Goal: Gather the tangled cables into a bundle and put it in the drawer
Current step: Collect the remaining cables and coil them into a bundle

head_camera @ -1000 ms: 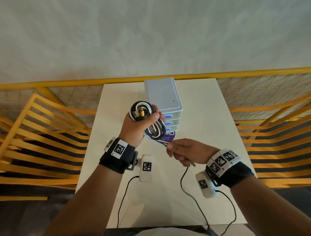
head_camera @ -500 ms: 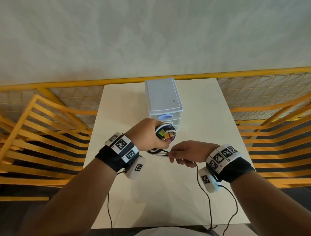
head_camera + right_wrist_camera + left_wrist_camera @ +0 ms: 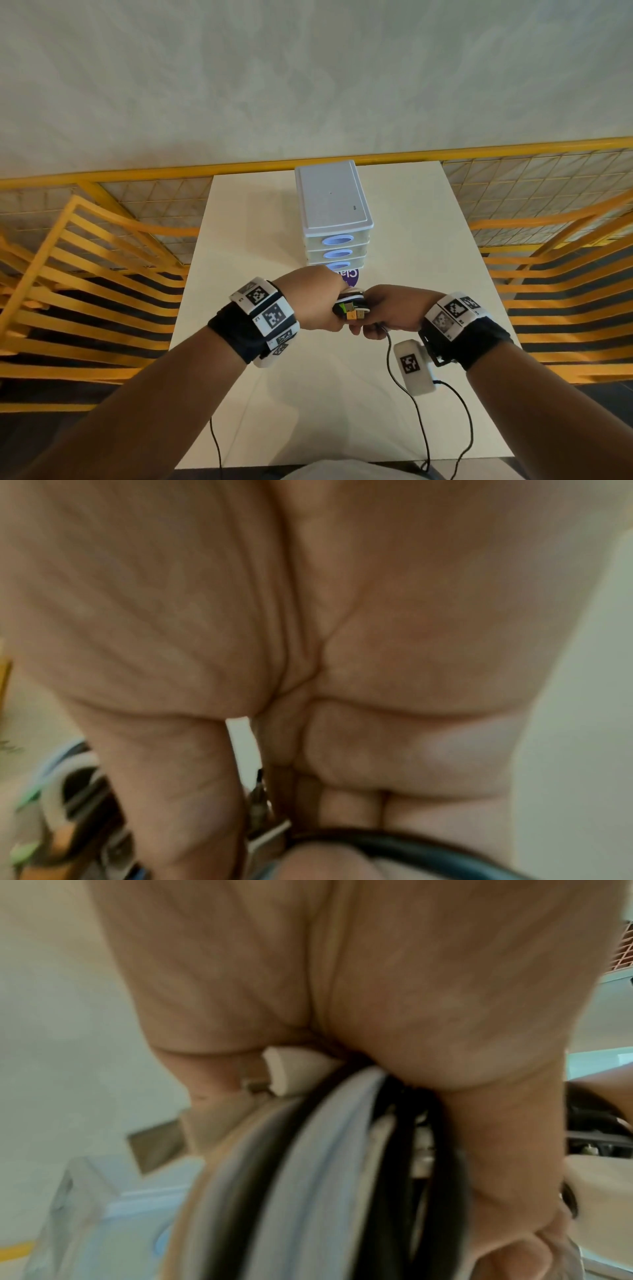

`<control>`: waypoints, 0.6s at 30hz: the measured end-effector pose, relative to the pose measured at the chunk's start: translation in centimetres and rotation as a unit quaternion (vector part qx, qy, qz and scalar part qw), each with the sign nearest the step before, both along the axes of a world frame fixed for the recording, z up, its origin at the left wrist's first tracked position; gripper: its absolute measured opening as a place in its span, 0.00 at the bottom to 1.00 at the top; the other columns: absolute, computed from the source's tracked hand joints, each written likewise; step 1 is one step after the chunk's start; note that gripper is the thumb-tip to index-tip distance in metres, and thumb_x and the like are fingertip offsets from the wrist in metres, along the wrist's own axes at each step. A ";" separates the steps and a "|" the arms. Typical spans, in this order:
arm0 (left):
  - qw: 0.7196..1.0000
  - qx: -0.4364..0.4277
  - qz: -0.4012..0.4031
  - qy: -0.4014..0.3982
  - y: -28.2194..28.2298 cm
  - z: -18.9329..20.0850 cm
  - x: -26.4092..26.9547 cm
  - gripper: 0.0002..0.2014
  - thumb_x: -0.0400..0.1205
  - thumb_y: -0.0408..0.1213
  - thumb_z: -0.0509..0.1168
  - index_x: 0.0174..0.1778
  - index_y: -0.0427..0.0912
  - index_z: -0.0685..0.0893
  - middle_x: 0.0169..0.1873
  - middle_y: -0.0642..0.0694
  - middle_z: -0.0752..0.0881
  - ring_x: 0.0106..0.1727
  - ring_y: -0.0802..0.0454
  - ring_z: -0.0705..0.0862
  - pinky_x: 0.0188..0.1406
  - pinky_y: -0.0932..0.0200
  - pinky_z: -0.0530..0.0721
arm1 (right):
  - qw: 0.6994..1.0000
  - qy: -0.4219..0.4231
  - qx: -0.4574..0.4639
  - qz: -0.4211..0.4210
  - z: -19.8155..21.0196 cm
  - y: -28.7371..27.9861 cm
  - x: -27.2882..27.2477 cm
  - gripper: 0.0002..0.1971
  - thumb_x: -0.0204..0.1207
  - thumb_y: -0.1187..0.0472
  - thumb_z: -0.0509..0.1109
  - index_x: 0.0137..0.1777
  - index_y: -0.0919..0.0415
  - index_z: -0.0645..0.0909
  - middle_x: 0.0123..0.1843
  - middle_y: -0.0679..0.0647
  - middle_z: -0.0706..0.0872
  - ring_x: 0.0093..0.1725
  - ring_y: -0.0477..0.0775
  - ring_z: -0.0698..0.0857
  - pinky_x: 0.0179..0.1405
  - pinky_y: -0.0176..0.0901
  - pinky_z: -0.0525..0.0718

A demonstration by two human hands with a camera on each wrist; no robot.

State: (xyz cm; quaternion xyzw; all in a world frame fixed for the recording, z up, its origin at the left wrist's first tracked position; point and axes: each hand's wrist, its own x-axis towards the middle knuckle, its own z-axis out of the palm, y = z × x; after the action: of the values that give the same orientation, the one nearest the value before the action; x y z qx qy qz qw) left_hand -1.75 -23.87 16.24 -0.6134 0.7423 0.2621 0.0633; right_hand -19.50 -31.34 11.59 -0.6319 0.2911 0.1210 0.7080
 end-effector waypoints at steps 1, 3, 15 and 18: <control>1.000 0.008 0.000 -0.005 0.1 -0.1 0.1 0.10 0.74 0.48 0.73 0.51 0.52 0.88 0.40 0.51 0.90 0.41 0.49 0.88 0.44 0.50 0.89 | 1.000 0.000 0.009 -0.007 -0.1 -0.1 -0.1 0.10 0.85 0.71 0.68 0.46 0.58 0.87 0.40 0.54 0.86 0.30 0.47 0.81 0.32 0.36 0.77; 1.000 0.013 -0.009 -0.011 0.3 -0.4 -0.1 0.14 0.72 0.52 0.76 0.51 0.54 0.87 0.40 0.53 0.89 0.41 0.52 0.87 0.41 0.54 0.88 | 1.000 0.004 0.007 -0.008 -0.2 -0.2 -0.3 0.12 0.83 0.73 0.67 0.47 0.58 0.88 0.41 0.53 0.89 0.32 0.47 0.82 0.32 0.36 0.78; 0.995 -0.049 -0.011 -0.086 0.7 -0.5 -0.5 0.13 0.79 0.47 0.71 0.56 0.46 0.86 0.44 0.46 0.89 0.39 0.48 0.79 0.37 0.56 0.73 | 1.000 0.018 -0.011 -0.014 1.2 -0.7 -1.4 0.10 0.79 0.68 0.76 0.59 0.65 0.89 0.53 0.57 0.93 0.52 0.53 0.93 0.46 0.37 0.86; 0.996 -0.038 -0.005 -0.078 0.9 -0.7 -0.2 0.12 0.78 0.47 0.72 0.55 0.47 0.86 0.43 0.46 0.89 0.40 0.47 0.81 0.37 0.57 0.74 | 0.998 0.041 -0.040 -0.030 1.9 -0.9 -2.0 0.16 0.77 0.63 0.79 0.64 0.63 0.86 0.54 0.59 0.94 0.54 0.56 0.93 0.51 0.41 0.88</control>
State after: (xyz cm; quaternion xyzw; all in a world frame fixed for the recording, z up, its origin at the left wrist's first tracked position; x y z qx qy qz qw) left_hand -1.93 -22.95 15.58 -0.6305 0.7474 0.1846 0.0989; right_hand -21.50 -32.25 13.47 -0.6453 0.3438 0.1137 0.6727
